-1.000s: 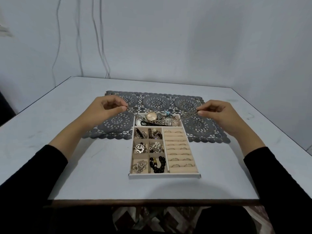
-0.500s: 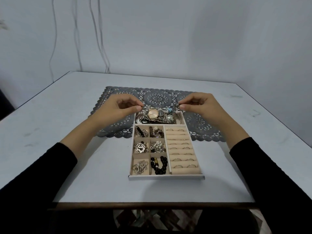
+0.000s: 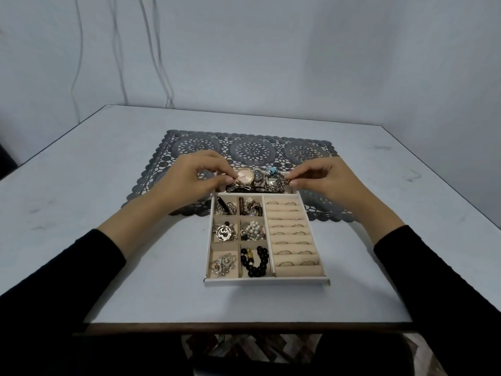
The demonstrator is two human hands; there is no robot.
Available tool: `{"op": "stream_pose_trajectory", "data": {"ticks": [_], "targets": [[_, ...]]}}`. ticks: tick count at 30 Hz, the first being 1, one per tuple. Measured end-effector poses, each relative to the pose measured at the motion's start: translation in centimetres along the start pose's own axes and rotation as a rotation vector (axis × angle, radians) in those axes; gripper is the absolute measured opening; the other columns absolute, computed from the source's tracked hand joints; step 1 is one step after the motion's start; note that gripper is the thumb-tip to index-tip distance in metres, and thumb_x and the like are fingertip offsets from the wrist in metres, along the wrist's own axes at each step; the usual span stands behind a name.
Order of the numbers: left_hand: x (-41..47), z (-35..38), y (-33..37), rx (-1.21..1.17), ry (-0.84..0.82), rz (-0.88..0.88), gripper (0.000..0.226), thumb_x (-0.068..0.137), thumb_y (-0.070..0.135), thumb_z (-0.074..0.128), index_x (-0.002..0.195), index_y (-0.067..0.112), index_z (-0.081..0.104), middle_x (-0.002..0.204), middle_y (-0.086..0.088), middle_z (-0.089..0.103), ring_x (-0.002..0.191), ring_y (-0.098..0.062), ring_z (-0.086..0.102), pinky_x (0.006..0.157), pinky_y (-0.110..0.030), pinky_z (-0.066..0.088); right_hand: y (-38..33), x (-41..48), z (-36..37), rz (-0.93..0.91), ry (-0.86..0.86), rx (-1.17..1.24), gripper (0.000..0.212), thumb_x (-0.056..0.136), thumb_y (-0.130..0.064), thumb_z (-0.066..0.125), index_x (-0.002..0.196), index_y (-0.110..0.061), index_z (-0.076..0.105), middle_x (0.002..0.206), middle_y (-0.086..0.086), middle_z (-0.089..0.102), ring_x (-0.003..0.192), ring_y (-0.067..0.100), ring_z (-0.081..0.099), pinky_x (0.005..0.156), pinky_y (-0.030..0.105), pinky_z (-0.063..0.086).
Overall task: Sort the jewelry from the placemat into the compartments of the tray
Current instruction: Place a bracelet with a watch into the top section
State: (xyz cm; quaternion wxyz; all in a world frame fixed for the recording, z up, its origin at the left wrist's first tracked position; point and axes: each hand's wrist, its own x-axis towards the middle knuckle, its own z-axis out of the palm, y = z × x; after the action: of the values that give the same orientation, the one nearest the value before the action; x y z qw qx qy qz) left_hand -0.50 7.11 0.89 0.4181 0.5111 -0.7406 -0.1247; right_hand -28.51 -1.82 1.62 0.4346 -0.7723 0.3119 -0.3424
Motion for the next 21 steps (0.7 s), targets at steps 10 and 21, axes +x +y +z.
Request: {"op": "stream_pose_trajectory", "data": {"ticks": [10, 21], "targets": [[-0.4, -0.4, -0.7, 0.073, 0.003, 0.040, 0.018, 0.085, 0.019, 0.072, 0.103, 0.018, 0.075, 0.090, 0.007, 0.072, 0.084, -0.011, 0.068, 0.079, -0.025, 0.054, 0.4, 0.2, 0.7, -0.031, 0.022, -0.125, 0.014, 0.080, -0.005, 0.074, 0.091, -0.014, 0.076, 0.087, 0.001, 0.075, 0.088, 0.017, 0.070, 0.088, 0.032, 0.055], [-0.4, 0.3, -0.2, 0.143, -0.006, 0.097, 0.014, 0.084, 0.021, 0.073, 0.096, 0.014, 0.075, 0.093, 0.005, 0.073, 0.090, -0.006, 0.067, 0.086, -0.022, 0.051, 0.2, 0.0, 1.0, -0.057, 0.014, -0.134, 0.015, 0.082, 0.004, 0.068, 0.092, -0.005, 0.075, 0.091, 0.009, 0.074, 0.090, 0.019, 0.071, 0.089, 0.031, 0.055]]}}
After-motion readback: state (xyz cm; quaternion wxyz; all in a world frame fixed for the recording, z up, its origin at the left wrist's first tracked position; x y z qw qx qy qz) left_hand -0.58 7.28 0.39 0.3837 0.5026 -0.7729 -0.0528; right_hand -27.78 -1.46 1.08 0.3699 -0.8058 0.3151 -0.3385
